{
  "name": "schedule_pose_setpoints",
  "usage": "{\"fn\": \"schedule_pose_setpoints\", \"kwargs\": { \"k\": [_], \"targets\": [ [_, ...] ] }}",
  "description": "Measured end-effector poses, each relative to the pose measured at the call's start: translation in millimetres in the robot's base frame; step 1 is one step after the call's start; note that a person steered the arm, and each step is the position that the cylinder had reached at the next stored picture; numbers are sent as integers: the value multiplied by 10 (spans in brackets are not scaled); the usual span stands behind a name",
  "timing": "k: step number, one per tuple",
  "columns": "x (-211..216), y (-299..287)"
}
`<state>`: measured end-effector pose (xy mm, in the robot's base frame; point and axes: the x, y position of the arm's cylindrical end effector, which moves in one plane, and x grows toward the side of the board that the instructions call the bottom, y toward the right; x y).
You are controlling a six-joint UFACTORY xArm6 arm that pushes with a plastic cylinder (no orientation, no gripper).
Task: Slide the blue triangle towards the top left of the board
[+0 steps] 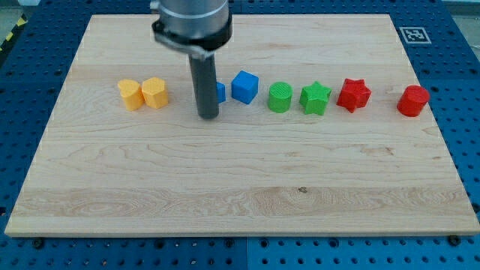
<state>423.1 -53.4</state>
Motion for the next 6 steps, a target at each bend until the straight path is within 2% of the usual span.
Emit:
{"fn": "schedule_pose_setpoints", "kwargs": {
  "k": [1,2,3,4,5,6],
  "targets": [
    [-487,-197],
    [-594,-258],
    [-394,-113],
    [-367,204],
    [-554,431],
    [-737,357]
  ]
}}
